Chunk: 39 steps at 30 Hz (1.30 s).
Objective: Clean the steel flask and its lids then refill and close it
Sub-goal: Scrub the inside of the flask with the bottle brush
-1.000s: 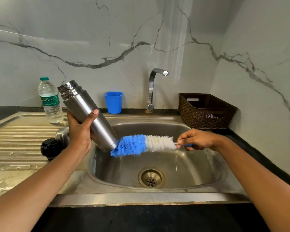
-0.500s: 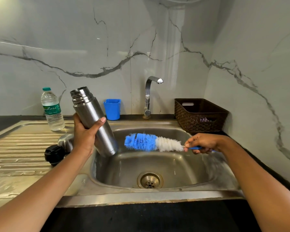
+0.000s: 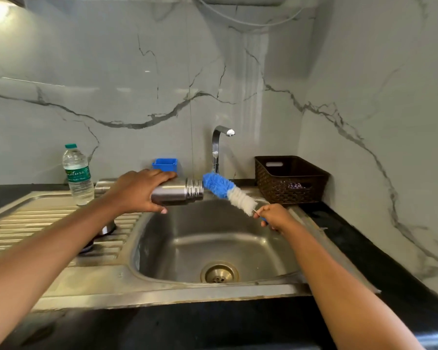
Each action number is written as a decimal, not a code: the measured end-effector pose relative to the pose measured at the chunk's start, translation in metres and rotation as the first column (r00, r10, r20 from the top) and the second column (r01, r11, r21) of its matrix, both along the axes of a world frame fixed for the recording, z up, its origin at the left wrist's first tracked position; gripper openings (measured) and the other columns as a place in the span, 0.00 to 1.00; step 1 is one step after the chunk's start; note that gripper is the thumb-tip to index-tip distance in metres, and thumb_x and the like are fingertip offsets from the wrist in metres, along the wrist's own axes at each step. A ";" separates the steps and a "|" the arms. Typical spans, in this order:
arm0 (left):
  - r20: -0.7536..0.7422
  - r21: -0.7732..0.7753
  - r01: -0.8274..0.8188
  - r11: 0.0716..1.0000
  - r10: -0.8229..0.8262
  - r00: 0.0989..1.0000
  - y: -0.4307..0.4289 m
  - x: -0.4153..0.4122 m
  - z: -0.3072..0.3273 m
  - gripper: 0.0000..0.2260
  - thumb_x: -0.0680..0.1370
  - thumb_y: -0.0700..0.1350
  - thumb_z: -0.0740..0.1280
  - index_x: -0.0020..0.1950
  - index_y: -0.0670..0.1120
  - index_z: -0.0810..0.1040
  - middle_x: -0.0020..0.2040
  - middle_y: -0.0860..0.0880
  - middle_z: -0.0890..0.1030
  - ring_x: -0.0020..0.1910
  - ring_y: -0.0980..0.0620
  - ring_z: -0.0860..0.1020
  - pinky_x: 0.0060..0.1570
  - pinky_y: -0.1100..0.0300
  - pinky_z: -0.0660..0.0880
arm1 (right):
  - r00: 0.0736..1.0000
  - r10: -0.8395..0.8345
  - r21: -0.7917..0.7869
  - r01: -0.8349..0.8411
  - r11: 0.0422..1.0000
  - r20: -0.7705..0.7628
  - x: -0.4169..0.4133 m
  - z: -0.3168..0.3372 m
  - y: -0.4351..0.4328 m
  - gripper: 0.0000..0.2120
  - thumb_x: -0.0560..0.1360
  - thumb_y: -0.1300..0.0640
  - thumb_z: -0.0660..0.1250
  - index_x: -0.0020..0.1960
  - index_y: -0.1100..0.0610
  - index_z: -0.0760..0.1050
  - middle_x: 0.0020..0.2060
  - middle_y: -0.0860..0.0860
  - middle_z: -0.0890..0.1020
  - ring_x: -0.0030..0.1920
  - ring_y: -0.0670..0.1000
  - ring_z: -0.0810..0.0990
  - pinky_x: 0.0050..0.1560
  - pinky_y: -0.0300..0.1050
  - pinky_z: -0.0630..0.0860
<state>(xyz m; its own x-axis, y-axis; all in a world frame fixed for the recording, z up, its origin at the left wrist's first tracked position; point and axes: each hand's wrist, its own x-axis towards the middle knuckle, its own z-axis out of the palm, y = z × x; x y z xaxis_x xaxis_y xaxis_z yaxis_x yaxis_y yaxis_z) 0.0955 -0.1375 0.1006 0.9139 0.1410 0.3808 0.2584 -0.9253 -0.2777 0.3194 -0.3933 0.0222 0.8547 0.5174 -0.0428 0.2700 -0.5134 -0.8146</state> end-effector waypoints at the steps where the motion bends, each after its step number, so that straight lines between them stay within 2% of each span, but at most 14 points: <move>1: -0.072 0.094 -0.020 0.995 0.026 0.997 0.001 0.001 0.001 0.42 0.67 0.66 0.70 0.76 0.58 0.56 0.68 0.55 0.70 0.62 0.52 0.72 0.53 0.57 0.69 | 1.000 -0.005 -0.002 0.005 1.000 -0.005 -0.002 -0.001 0.000 0.14 0.78 0.62 0.57 0.38 0.54 0.77 0.28 0.52 0.75 0.23 0.47 0.64 0.23 0.37 0.59; 3: -0.188 0.224 -0.023 0.974 0.066 0.980 -0.001 0.002 0.003 0.41 0.68 0.67 0.67 0.76 0.60 0.52 0.68 0.58 0.68 0.63 0.55 0.70 0.56 0.57 0.67 | 1.000 0.002 0.001 -0.002 1.000 -0.019 -0.007 -0.002 0.001 0.11 0.78 0.61 0.58 0.41 0.54 0.77 0.29 0.52 0.75 0.24 0.46 0.65 0.24 0.38 0.60; 6: -0.326 0.347 0.017 0.938 0.103 0.940 -0.004 0.005 0.001 0.40 0.69 0.64 0.68 0.75 0.62 0.51 0.67 0.59 0.68 0.64 0.55 0.69 0.58 0.56 0.65 | 0.999 0.017 0.028 -0.016 0.999 -0.040 -0.011 -0.001 0.004 0.10 0.78 0.60 0.59 0.41 0.54 0.76 0.30 0.51 0.75 0.26 0.46 0.65 0.26 0.39 0.60; 13: -0.460 0.546 0.200 0.813 0.091 0.883 -0.011 0.016 0.009 0.36 0.71 0.53 0.72 0.73 0.60 0.54 0.65 0.54 0.71 0.64 0.50 0.70 0.62 0.51 0.63 | 1.000 0.012 0.031 -0.011 0.999 -0.008 -0.006 -0.003 0.003 0.09 0.77 0.61 0.61 0.41 0.54 0.77 0.29 0.50 0.75 0.26 0.45 0.66 0.28 0.39 0.61; 15: -0.450 0.574 0.293 0.764 -0.005 0.893 -0.011 0.017 0.011 0.37 0.68 0.51 0.75 0.71 0.58 0.59 0.61 0.52 0.74 0.60 0.48 0.73 0.60 0.49 0.67 | 1.000 0.010 0.020 -0.010 1.000 -0.003 -0.005 -0.004 0.003 0.10 0.77 0.61 0.61 0.40 0.54 0.77 0.29 0.51 0.75 0.26 0.45 0.66 0.27 0.39 0.61; 18: -0.366 0.640 0.408 0.651 -0.209 0.907 -0.007 0.021 0.017 0.38 0.58 0.44 0.80 0.64 0.55 0.69 0.49 0.50 0.79 0.48 0.46 0.78 0.51 0.46 0.74 | 1.000 0.006 0.013 -0.006 1.000 -0.001 -0.005 -0.004 0.003 0.09 0.77 0.61 0.61 0.43 0.55 0.78 0.29 0.50 0.76 0.26 0.45 0.66 0.27 0.39 0.60; 20: -0.299 0.650 0.423 0.632 -0.299 0.906 -0.006 0.023 0.020 0.34 0.59 0.40 0.80 0.63 0.52 0.73 0.49 0.47 0.81 0.49 0.44 0.79 0.53 0.43 0.73 | 1.000 0.008 0.011 -0.009 1.000 0.013 -0.005 -0.003 0.004 0.08 0.77 0.61 0.61 0.44 0.55 0.78 0.30 0.50 0.76 0.27 0.45 0.67 0.28 0.39 0.60; 22: -0.254 0.665 0.425 0.615 -0.349 0.902 -0.010 0.025 0.020 0.32 0.61 0.39 0.79 0.63 0.52 0.74 0.52 0.46 0.81 0.52 0.42 0.79 0.58 0.40 0.71 | 1.000 0.012 0.020 -0.013 1.000 0.028 -0.006 -0.001 0.004 0.08 0.78 0.60 0.60 0.45 0.55 0.78 0.30 0.50 0.76 0.27 0.44 0.67 0.29 0.39 0.59; 26: -0.289 0.688 0.501 0.525 -0.435 0.853 -0.012 0.028 0.011 0.32 0.62 0.39 0.79 0.64 0.52 0.74 0.55 0.46 0.80 0.55 0.43 0.79 0.62 0.38 0.65 | 0.999 0.012 0.026 -0.013 1.000 0.048 -0.006 -0.001 0.005 0.09 0.78 0.60 0.60 0.48 0.57 0.80 0.30 0.50 0.75 0.26 0.44 0.66 0.28 0.38 0.60; 30: -0.218 0.694 0.442 0.568 -0.419 0.881 -0.012 0.029 0.012 0.35 0.63 0.39 0.78 0.67 0.53 0.71 0.59 0.46 0.79 0.59 0.42 0.77 0.66 0.37 0.58 | 0.998 0.004 0.024 -0.006 1.000 0.065 -0.004 -0.002 0.007 0.09 0.78 0.60 0.60 0.48 0.57 0.80 0.29 0.50 0.75 0.25 0.44 0.67 0.29 0.38 0.60; 34: -0.279 0.709 0.507 0.490 -0.465 0.840 -0.010 0.032 0.018 0.31 0.64 0.38 0.76 0.65 0.54 0.75 0.56 0.46 0.80 0.57 0.42 0.78 0.66 0.35 0.57 | 0.997 0.002 0.015 -0.004 1.000 0.081 -0.002 -0.003 0.008 0.09 0.78 0.60 0.60 0.46 0.56 0.79 0.28 0.50 0.75 0.25 0.43 0.66 0.28 0.38 0.60; 39: -0.126 0.709 0.358 0.607 -0.390 0.912 -0.004 0.033 0.024 0.33 0.61 0.38 0.78 0.64 0.54 0.75 0.58 0.45 0.80 0.59 0.40 0.78 0.68 0.35 0.51 | 0.999 -0.004 0.047 0.002 0.999 0.048 -0.003 -0.002 0.007 0.10 0.78 0.61 0.60 0.43 0.55 0.79 0.28 0.50 0.75 0.25 0.44 0.66 0.27 0.38 0.60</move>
<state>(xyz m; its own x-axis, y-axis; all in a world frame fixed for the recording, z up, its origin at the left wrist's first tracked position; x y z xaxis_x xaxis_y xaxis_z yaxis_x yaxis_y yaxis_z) 0.1283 -0.1415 0.1250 0.8079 -0.5342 0.2488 -0.0395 -0.4704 -0.8816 0.3165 -0.3865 0.0207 0.8565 0.5156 0.0227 0.3080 -0.4753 -0.8241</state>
